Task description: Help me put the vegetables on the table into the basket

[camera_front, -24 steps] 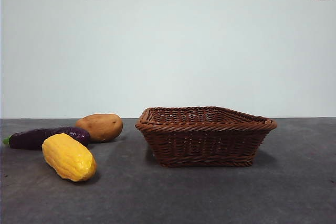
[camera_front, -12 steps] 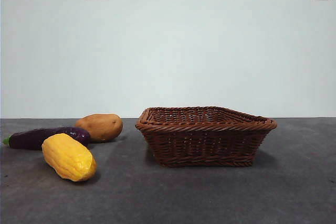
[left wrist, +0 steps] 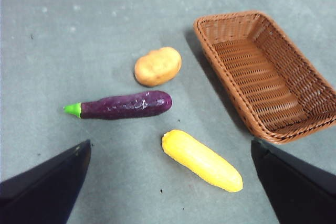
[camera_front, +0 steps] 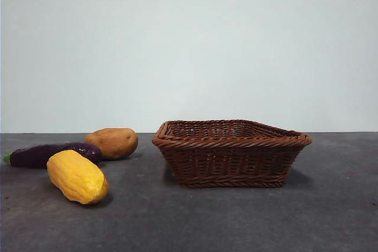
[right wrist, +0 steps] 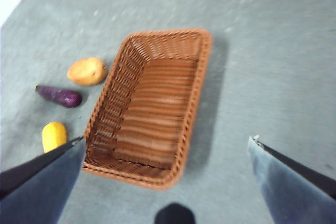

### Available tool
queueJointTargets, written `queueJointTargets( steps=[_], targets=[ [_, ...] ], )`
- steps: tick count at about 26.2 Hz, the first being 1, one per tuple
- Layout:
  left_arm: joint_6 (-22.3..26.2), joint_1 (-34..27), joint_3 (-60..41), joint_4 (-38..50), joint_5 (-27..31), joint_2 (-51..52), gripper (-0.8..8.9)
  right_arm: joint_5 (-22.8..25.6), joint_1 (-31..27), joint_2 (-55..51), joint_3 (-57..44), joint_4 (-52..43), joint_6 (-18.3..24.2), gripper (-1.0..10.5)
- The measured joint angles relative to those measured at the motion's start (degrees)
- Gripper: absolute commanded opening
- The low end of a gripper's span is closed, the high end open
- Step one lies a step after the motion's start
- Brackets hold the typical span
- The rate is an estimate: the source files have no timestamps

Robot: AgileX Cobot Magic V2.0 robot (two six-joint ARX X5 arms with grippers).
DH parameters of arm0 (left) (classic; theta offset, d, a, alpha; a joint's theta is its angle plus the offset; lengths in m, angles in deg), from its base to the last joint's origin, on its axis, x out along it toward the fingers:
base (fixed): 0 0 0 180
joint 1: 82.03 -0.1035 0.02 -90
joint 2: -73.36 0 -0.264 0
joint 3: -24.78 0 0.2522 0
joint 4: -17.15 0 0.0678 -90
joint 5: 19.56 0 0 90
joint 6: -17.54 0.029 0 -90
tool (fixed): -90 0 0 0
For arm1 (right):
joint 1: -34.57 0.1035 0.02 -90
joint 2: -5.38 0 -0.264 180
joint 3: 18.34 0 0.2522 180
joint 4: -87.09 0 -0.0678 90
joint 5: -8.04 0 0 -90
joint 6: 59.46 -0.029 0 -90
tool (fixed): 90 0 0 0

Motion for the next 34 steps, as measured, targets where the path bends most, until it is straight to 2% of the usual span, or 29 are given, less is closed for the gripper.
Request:
queueJointTargets(
  steps=[9, 17, 19, 23, 25, 27, 28, 30, 34],
  targets=[
    [-0.02, 0.00, 0.00, 0.04, 0.00, -3.13, 6.74, 8.20, 10.88, 32.57, 19.21, -0.90, 0.15, 5.7],
    [-0.26, 0.00, 0.00, 0.04, 0.00, -3.19, 6.74, 12.94, 13.29, 50.69, 22.49, -1.99, 0.59, 5.6],
    [-0.37, 0.00, 0.00, 0.04, 0.00, -3.28, 6.74, 13.09, 13.35, 53.16, 22.51, -3.43, 0.70, 4.8],
    [-0.37, 0.00, 0.00, 0.07, 0.00, -3.82, 6.74, 13.09, 13.35, 56.68, 22.60, -4.87, 0.77, 4.4],
    [-0.37, 0.00, 0.00, 0.07, 0.00, -4.31, 6.74, 13.09, 13.35, 57.83, 22.60, -4.94, 0.77, 3.4],
    [-0.37, 0.00, 0.00, 0.07, 0.00, -4.92, 6.74, 13.09, 13.46, 58.64, 22.60, -5.40, 0.77, 3.4],
    [-0.37, 0.00, 0.00, 0.07, 0.00, -5.14, 6.74, 13.09, 13.60, 58.99, 22.60, -5.81, 0.74, 3.0],
    [-0.37, 0.00, 0.00, 0.07, 0.07, -5.70, 6.74, 12.96, 14.05, 59.17, 22.60, -6.16, 0.74, 0.7],
    [-1.42, 0.00, 0.00, 0.07, 0.11, -8.00, 6.74, 11.96, 14.82, 59.17, 22.60, -6.45, -0.20, -0.2]
  ],
)
